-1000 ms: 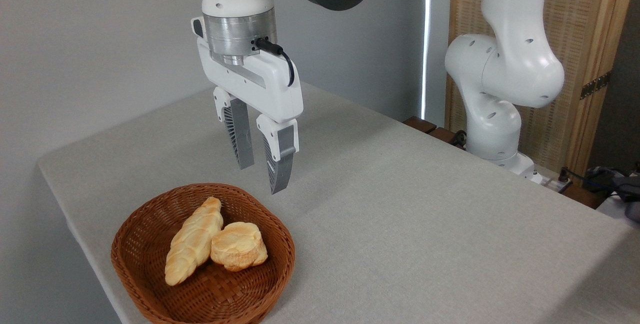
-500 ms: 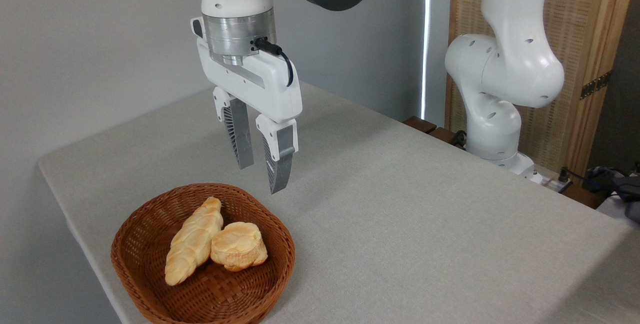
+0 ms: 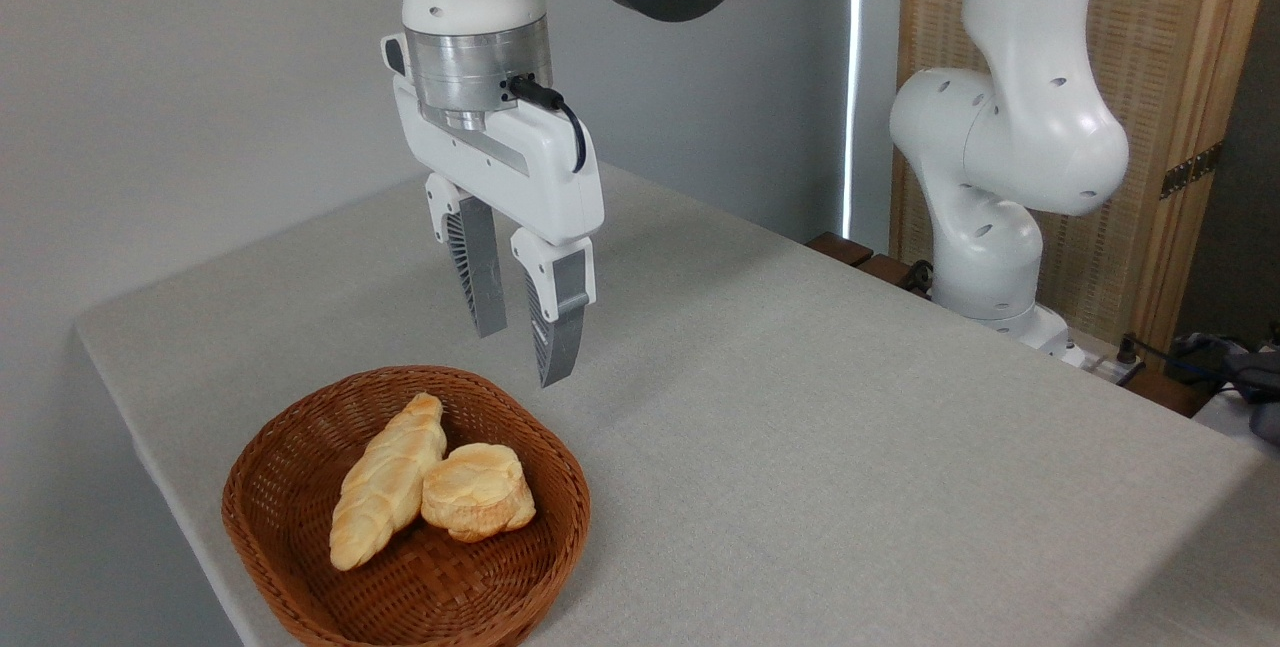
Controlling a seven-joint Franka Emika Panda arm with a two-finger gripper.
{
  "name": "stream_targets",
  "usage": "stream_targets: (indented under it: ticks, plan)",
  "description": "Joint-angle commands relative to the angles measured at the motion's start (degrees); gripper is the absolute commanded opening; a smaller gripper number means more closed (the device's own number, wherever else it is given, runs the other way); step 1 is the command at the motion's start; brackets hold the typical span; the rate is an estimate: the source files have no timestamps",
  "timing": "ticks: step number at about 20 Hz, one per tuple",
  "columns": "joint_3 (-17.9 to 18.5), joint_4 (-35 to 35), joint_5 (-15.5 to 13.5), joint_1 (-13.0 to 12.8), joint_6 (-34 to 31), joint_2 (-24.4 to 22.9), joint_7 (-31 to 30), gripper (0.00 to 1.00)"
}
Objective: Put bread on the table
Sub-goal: 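Lower the open gripper onto the round bun and close on it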
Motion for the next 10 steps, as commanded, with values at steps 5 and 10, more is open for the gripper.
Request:
stream_targets:
  ticks: [5,10]
  plan:
    - [0.21,-0.1,0.71,-0.44,9.18,4.14,-0.3,1.0]
    - [-0.05,-0.19,3.79,-0.88,12.44,7.3,1.36,1.0]
